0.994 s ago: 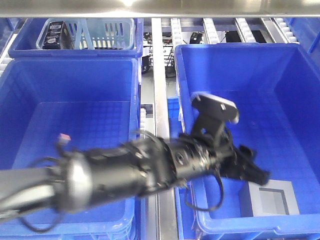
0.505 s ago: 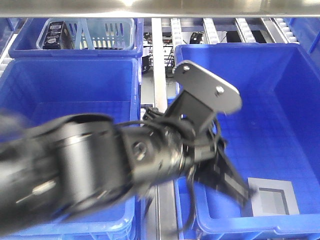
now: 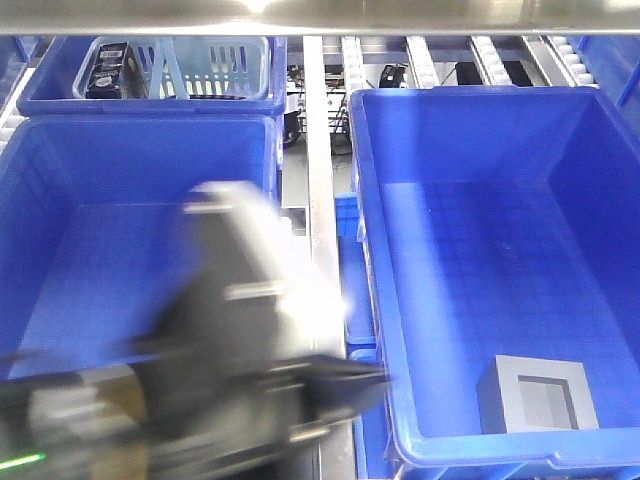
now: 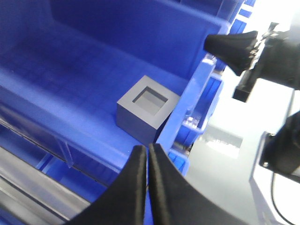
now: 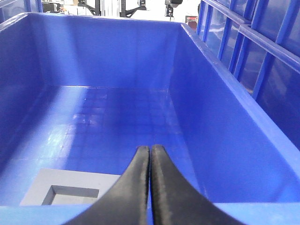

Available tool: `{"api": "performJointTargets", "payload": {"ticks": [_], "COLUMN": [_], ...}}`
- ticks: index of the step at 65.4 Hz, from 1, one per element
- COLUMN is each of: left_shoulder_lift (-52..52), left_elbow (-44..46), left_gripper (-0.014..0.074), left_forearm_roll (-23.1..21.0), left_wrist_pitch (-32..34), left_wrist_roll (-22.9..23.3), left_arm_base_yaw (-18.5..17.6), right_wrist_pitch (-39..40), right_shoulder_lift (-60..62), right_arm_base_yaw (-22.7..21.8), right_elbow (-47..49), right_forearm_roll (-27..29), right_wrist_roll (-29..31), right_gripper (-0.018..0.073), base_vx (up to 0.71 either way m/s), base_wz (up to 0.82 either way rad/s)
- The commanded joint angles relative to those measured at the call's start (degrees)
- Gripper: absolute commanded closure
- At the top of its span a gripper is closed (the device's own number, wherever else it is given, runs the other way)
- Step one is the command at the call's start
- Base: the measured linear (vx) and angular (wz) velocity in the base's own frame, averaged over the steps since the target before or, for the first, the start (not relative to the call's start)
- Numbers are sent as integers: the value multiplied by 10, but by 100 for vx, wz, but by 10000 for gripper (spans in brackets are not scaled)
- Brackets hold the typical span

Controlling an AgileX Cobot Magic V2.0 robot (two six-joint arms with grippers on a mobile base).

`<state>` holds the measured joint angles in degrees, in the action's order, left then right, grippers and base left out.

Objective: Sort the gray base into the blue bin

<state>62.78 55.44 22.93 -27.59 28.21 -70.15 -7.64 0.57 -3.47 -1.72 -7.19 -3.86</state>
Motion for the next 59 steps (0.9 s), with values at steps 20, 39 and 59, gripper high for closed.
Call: {"api": "performJointTargets", "payload": {"ticks": [20, 39, 59], "left_shoulder_lift": [-289, -462, -523], "left_elbow": [-125, -209, -228], "left_gripper": [602, 602, 602], "left_forearm_roll": [3, 1, 1], "left_wrist_pitch": [40, 41, 38], "left_wrist_roll": [4, 5, 5], "left_arm_base_yaw": [-3, -3, -3], "right_wrist_pitch": [44, 44, 44], "right_shoulder_lift": [9, 9, 9], "right_arm_base_yaw": [-1, -1, -1], "right_elbow": [-8, -8, -8], "right_forearm_roll": [-5, -5, -5], "right_wrist_roll": [3, 3, 3], "right_gripper": [568, 568, 568], "base_vx": [0, 0, 0], "base_wz": [0, 0, 0]}}
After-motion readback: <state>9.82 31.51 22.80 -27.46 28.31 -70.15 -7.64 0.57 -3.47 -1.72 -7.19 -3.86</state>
